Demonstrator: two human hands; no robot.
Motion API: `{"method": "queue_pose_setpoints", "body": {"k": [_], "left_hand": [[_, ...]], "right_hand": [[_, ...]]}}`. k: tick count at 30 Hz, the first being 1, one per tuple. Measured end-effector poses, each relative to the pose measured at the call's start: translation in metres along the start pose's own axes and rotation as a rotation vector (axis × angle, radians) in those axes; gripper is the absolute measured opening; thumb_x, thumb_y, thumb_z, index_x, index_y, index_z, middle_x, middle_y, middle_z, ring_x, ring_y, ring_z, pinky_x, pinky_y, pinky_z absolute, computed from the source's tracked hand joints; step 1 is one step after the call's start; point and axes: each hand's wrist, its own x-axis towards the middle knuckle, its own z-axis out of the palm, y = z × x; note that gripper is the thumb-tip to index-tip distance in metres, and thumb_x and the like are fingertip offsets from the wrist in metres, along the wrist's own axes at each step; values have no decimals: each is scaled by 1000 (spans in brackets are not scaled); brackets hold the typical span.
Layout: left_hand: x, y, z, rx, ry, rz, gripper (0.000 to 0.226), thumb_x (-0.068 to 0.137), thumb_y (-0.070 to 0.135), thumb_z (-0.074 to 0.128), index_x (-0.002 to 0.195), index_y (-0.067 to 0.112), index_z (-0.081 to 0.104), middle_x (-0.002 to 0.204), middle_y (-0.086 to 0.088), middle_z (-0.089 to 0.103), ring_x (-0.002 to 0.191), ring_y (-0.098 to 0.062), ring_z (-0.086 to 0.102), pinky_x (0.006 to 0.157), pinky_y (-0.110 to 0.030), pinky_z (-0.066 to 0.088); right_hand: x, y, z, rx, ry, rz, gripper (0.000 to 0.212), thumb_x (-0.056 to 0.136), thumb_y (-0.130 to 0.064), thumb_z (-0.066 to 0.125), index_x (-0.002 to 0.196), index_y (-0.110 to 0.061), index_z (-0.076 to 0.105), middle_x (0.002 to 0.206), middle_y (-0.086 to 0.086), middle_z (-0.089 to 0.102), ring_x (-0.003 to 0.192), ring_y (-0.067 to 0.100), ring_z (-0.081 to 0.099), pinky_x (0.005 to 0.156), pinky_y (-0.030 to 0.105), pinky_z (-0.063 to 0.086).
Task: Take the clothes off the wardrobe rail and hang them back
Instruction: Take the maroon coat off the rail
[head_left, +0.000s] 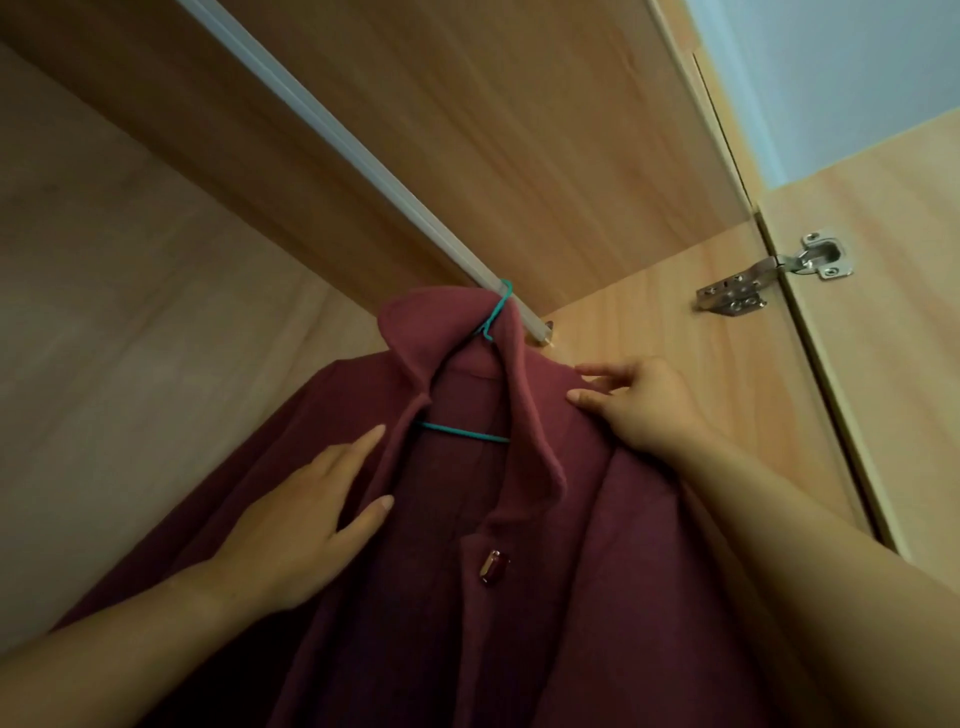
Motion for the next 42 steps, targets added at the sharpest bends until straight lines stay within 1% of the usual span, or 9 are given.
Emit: {"method": "queue_pose_setpoints", "body": {"k": [2,8,14,19,21,26,30,36,42], "left_hand": [[0,5,-3,-18,12,14,83,71,74,14,146,44,-1,150,15,26,132,-5,36,100,-23,38],[8,6,-9,-12,-43,55,81,71,76,15,146,45,9,145,18,32,125,0,41,101,-28,42],[7,2,4,-92,-82,32,92,61,92,6,142,50,15,136,26,38,119,8,43,101,-19,38],[5,8,14,-253,38,-6,51,92,45,47,140,47,28,132,20,49,116,7,48,97,-11,36],[6,8,14,-269,56,-9,55,93,28,53,139,47,30,129,21,50,114,8,48,96,-11,38],[14,12,14,-301,83,-5,59,91,18,57,129,55,31,108,26,51,91,11,56,79,-3,40],[18,17,14,-340,86,10,61,89,9,60,135,42,39,109,11,64,91,-1,63,83,-11,47],[3,20,8,-319,46,-14,61,87,22,64,137,44,35,113,12,56,87,-2,61,76,-8,45],[-36,18,-18,-284,-3,-60,53,82,55,57,129,56,33,122,12,54,108,2,53,80,-6,39]], "right_hand": [[1,-2,-3,1,-4,5,33,76,-29,76,108,-25,69,92,0,70,86,11,63,78,23,46],[-1,-11,-3,-93,39,-34,25,81,-23,71,105,-29,70,86,-2,68,79,11,58,69,22,39],[3,-13,-9,-200,-1,-59,25,80,-30,70,106,-29,69,85,-4,67,86,16,63,73,26,47],[8,-15,-6,-119,51,3,20,80,-25,71,100,-31,71,66,-16,54,81,15,59,73,26,47],[8,-12,-2,-120,85,26,20,81,-25,69,99,-33,71,66,-15,56,82,16,62,77,29,50],[15,-17,1,-86,144,49,22,85,-24,64,103,-34,69,88,-6,69,88,15,62,74,25,46],[24,-19,-6,-38,205,84,19,86,-24,63,101,-32,69,71,-11,58,75,11,55,63,22,37],[-2,0,-13,20,266,122,16,83,-27,67,98,-29,71,77,-2,65,78,20,62,70,27,46],[-60,7,-28,54,214,63,16,82,-22,68,91,-35,71,78,-8,66,72,12,60,73,26,47]]}}
